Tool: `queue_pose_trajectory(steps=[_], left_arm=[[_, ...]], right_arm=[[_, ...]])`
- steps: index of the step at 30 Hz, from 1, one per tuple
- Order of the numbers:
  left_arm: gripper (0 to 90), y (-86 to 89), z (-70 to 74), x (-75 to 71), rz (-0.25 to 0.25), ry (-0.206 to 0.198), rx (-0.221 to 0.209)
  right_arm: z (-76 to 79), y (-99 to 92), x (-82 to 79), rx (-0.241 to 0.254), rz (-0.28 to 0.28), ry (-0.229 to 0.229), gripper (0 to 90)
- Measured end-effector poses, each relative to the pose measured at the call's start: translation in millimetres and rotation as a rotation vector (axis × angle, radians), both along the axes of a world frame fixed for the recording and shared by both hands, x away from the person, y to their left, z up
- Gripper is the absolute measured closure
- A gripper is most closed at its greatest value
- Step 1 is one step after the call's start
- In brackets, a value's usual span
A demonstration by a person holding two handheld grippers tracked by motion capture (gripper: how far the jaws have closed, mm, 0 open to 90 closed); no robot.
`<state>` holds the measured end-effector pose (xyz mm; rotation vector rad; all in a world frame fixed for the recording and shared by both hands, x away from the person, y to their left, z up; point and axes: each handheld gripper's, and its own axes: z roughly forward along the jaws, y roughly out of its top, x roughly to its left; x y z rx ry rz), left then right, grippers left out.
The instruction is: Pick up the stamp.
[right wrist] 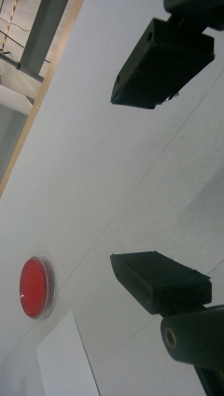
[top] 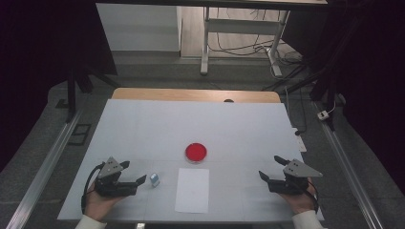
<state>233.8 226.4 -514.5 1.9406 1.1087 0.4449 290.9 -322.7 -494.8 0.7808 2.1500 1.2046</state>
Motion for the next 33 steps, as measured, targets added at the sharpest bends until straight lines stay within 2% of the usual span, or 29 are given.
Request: queue_pose_trajectory(steps=[14,21,33], left_arm=[[15.3,3.2,1.4,-0.5,0.010,-0.005,-0.005],[15.5,3.0,2.7,-0.5,0.005,-0.006,-0.009],[17.2,1.4,14.9,-2.5,-0.039,-0.044,-0.020]], right_arm=[[-5.1,0.8,2.6,0.000,0.012,0.035,20.1],[-5.7,0.9,2.8,0.001,0.013,0.037,20.3],[-6.5,1.3,3.1,-0.002,0.013,0.040,20.8]])
